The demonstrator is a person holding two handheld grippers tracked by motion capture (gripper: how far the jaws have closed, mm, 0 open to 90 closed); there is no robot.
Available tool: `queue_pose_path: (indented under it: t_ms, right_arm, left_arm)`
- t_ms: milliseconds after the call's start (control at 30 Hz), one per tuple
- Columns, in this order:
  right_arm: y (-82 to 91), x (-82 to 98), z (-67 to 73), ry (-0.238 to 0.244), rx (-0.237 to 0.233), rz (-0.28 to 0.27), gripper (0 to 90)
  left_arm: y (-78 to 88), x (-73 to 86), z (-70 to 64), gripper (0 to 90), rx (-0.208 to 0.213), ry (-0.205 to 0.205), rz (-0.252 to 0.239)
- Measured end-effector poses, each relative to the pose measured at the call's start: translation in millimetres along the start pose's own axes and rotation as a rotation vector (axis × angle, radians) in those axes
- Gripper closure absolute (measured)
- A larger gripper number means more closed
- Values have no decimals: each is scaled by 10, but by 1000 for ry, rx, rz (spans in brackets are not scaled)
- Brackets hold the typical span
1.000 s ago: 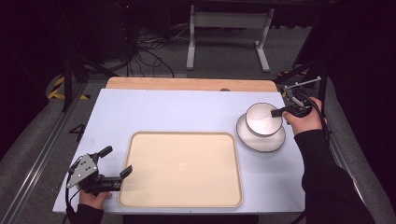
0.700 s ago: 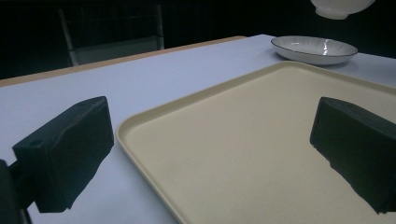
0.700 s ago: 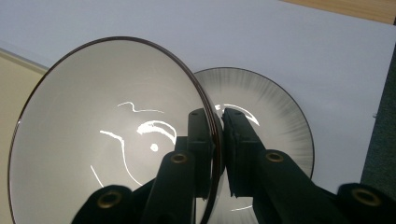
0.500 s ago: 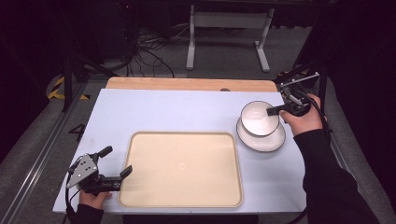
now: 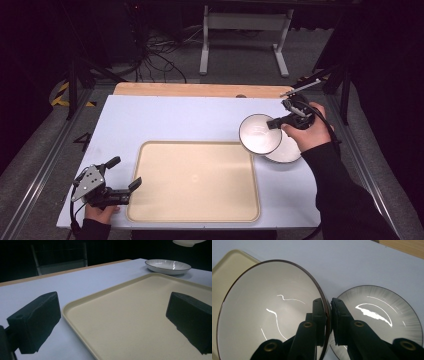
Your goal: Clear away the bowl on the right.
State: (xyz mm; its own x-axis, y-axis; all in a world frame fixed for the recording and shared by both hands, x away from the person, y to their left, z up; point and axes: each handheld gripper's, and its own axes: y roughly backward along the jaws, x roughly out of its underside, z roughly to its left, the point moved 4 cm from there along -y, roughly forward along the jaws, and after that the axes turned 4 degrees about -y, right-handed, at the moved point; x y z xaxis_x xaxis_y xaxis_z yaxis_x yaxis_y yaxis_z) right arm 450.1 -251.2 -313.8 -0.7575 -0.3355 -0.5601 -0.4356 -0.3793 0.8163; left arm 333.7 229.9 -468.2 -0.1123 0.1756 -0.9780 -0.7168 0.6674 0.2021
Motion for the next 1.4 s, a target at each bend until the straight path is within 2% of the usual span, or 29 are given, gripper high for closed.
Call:
queue_pose_path:
  t_ms: [33, 67, 100, 333, 667, 767, 867, 1067, 1300, 1400]
  right_arm:
    - [0, 0, 0, 0, 0, 0, 821]
    - [-17, -15, 132, 19, -20, 4, 821]
    - [-17, -15, 132, 19, -20, 4, 821]
    - [-70, -55, 485, 75, -76, 17, 820]
    - [-164, -101, 877, 130, -136, 26, 820]
    - [-181, -109, 945, 141, -146, 29, 820]
    - [-212, -125, 1090, 157, -171, 33, 820]
    - [-281, -147, 1262, 171, -212, 38, 820]
    - [-324, -173, 1412, 191, -239, 42, 819]
    - [-351, -182, 1469, 184, -246, 47, 816]
  left_arm:
    - [0, 0, 0, 3, 0, 0, 0]
    - [0, 0, 0, 3, 0, 0, 0]
    - [0, 0, 0, 3, 0, 0, 0]
    - [0, -1, 1, 3, 1, -4, 1]
    - [0, -1, 0, 3, 3, -5, 1]
    - [0, -1, 1, 3, 3, -5, 1]
    - [-1, -1, 1, 3, 4, -6, 1]
    - [0, -1, 0, 3, 4, -6, 1]
    - [1, 0, -1, 3, 5, -4, 0]
    - [-2, -1, -2, 3, 5, -6, -2]
